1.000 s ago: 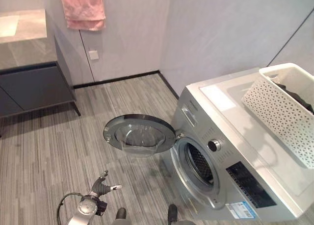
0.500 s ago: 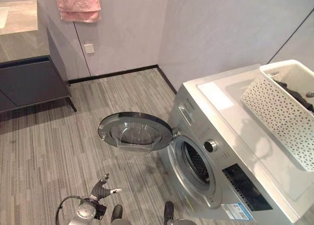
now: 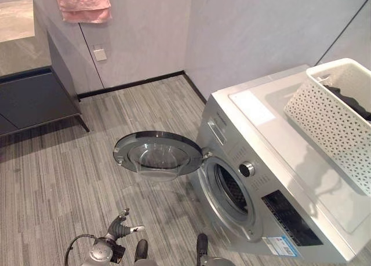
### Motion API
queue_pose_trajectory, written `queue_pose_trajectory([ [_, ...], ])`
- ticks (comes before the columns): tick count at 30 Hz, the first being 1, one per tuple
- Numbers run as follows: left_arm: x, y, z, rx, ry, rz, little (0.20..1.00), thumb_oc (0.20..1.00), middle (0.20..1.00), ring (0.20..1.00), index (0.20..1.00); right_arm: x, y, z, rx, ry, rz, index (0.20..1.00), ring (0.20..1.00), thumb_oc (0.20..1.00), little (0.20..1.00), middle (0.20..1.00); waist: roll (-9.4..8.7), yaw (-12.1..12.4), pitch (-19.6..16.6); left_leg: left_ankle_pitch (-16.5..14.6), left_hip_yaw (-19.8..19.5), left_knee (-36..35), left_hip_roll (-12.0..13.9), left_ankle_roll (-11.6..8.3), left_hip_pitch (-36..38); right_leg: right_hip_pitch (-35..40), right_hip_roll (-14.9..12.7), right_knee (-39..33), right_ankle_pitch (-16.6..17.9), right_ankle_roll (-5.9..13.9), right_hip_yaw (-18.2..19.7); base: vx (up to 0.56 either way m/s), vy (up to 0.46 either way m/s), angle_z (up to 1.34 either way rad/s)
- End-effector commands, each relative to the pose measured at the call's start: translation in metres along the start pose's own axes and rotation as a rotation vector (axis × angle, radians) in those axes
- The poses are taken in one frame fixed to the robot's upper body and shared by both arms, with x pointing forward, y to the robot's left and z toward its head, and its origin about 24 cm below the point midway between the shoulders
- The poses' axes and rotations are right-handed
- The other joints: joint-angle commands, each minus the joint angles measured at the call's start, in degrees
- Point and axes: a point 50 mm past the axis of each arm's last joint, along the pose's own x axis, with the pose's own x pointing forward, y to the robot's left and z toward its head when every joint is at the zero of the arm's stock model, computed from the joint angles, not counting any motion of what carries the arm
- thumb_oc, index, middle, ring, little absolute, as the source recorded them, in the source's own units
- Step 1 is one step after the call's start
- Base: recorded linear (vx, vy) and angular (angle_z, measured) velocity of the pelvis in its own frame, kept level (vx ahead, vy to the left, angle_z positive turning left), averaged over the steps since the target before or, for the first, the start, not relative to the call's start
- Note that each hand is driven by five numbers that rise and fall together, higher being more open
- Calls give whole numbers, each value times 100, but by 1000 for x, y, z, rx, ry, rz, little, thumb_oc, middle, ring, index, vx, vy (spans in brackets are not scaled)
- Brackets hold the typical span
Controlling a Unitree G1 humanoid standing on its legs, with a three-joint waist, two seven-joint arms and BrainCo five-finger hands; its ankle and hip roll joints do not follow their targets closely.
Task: Grab the laundry basket,head to the washer,open it,put in the laundry and shut it.
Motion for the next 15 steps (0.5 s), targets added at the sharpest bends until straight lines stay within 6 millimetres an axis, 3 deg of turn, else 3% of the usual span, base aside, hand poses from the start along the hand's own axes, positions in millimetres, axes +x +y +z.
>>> queue_pose_trajectory([
  [1,8,17,24,-15,-87,50,1000,1000,1000,1000,1000,-3,-20,-5,-25,39,-50,1000,1000,1000,1000,1000,-168,132,371,-557,217,513,117,109,-48,-207,-386,627,-983,181,-183,63,-75,0],
  [6,8,18,24,-44,-87,59,1000,1000,1000,1000,1000,-3,-16,-6,-31,44,-30,1000,1000,1000,1000,1000,-182,169,414,-409,227,515,207,54,-79,-212,-308,570,-1005,149,-237,45,-60,-1],
  [10,10,17,30,-55,-104,55,1000,1000,1000,1000,1000,-1,2,-8,-67,42,42,1000,1000,1000,1000,1000,-197,204,457,-275,205,529,279,21,-119,-231,-240,547,-1022,116,-277,36,-56,2],
  [12,10,17,31,-45,-111,48,1000,1000,1000,1000,1000,0,11,8,-158,-22,119,1000,1000,1000,1000,1000,-220,201,468,-205,211,514,311,-6,-111,-227,-208,523,-1030,105,-284,25,-27,3],
  [14,9,15,32,-39,-120,32,1000,1000,1000,1000,1000,-7,28,36,-243,-169,254,1000,1000,1000,1000,1000,-243,172,485,-169,233,498,352,-35,-74,-192,-166,499,-1045,92,-286,32,-38,-2],
  [15,7,11,31,-45,-126,13,1000,1000,1000,1000,1000,-23,48,62,-261,-335,413,1000,1000,1000,1000,1000,-275,148,514,-146,270,510,405,-65,-22,-160,-133,491,-1055,89,-281,18,-26,-4],
])
